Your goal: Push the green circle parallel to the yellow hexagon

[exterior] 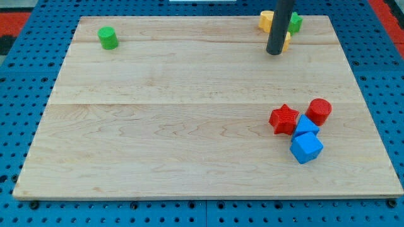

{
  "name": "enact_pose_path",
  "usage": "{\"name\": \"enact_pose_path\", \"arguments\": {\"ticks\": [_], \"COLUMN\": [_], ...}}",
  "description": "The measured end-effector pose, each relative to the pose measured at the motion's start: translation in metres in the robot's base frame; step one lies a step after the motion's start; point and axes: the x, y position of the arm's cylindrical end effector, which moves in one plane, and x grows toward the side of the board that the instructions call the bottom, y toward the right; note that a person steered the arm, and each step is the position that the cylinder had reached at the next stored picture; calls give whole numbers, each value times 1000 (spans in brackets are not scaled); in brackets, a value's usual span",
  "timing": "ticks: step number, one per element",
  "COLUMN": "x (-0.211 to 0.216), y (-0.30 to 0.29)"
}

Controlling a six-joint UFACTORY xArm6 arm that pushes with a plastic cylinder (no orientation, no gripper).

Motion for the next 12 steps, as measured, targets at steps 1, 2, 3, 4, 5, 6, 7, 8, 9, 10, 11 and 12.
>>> {"name": "enact_pose_path", "arguments": {"ticks": [1,2,3,4,5,6,7,8,9,10,11,12], "x": [-24,1,-7,-8,-18,-43,-6,-7,-53,-64,-50,-24], "y": [33,-29,-182,-345,-455,-403,-277,-302,-398,-311,-174,-159]}}
